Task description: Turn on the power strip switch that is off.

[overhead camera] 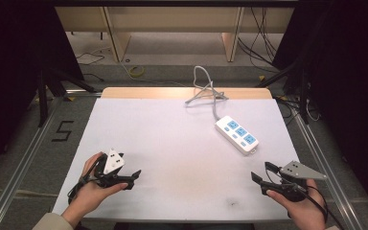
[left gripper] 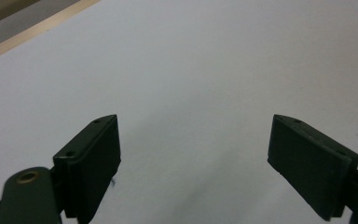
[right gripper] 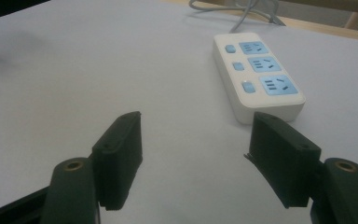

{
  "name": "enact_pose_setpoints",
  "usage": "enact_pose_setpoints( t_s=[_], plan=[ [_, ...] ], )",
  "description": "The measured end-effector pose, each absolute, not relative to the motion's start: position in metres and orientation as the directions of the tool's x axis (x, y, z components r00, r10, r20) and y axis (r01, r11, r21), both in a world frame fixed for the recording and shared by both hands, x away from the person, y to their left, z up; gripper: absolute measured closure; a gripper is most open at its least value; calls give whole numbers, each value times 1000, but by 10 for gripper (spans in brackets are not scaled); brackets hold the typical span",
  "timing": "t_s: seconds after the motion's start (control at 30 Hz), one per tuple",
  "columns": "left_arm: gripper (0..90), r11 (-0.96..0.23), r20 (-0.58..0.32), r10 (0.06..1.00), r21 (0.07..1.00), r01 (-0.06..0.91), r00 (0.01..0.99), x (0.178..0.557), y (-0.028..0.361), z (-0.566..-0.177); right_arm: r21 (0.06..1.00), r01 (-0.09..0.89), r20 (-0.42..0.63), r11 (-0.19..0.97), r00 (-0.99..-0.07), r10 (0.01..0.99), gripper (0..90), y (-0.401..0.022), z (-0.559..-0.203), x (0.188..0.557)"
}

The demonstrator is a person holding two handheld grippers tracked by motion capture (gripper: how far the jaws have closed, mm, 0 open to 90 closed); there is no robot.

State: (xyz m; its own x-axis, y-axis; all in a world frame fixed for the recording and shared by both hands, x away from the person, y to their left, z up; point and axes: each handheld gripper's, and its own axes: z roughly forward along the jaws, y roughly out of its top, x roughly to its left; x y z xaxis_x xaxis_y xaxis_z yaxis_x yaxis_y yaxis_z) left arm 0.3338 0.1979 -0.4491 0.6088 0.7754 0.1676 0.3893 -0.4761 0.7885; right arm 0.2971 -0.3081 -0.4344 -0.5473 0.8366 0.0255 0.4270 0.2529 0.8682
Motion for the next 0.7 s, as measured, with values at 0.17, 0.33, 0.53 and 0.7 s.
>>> enact_pose_setpoints(
  t_s=[0.17,0.33,0.53,0.7],
  plan=[
    [174,-469,171,783,794,387,598,334,199,-449,862,433,14,263,-539,842,491,-307,-433,298],
    [181,-473,177,782,792,385,598,335,198,-449,864,417,-24,281,-524,851,765,-308,-428,297],
    [185,-474,176,783,790,388,596,338,197,-450,860,420,-45,290,-504,863,875,-311,-427,300],
    [187,-475,175,780,790,388,600,339,196,-450,858,423,-48,291,-497,866,900,-310,-425,303]
  ],
)
